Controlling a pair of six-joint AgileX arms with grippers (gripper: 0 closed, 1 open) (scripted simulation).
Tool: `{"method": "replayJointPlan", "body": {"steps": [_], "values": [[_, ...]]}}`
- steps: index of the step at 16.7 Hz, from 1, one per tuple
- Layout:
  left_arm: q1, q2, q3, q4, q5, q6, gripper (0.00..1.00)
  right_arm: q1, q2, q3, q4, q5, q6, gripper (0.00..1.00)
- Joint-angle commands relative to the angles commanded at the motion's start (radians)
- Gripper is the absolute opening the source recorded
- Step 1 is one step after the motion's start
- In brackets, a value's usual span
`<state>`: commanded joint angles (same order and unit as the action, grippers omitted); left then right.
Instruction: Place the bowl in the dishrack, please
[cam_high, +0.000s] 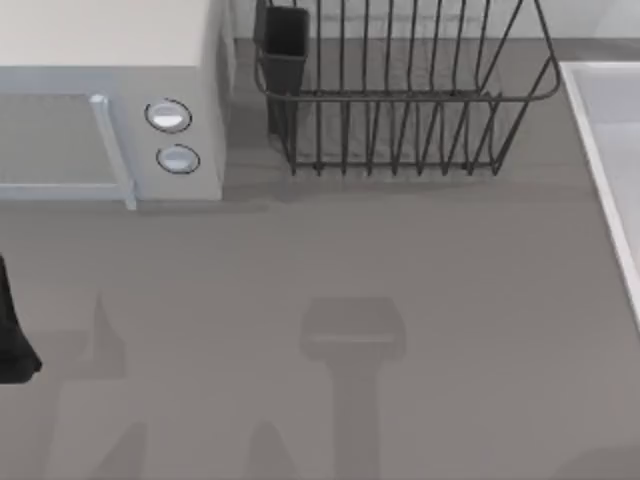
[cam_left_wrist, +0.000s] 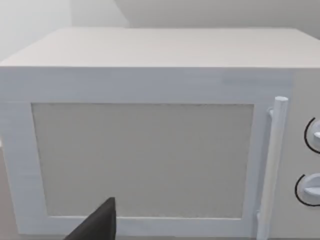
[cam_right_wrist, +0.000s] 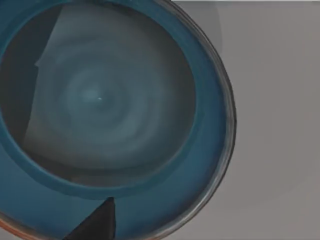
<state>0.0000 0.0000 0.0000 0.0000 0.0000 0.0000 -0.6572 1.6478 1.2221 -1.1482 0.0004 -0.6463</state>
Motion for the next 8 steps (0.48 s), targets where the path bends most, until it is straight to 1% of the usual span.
{"method": "replayJointPlan", "body": {"steps": [6,8], "values": [[0.0,0.0,0.0,0.0,0.0,0.0,1.0,0.0,0.091,-0.181,0.288,0.0,0.002,1.0],[0.0,0.0,0.0,0.0,0.0,0.0,1.0,0.0,0.113,-0.225,0.345,0.0,0.002,1.0]]}}
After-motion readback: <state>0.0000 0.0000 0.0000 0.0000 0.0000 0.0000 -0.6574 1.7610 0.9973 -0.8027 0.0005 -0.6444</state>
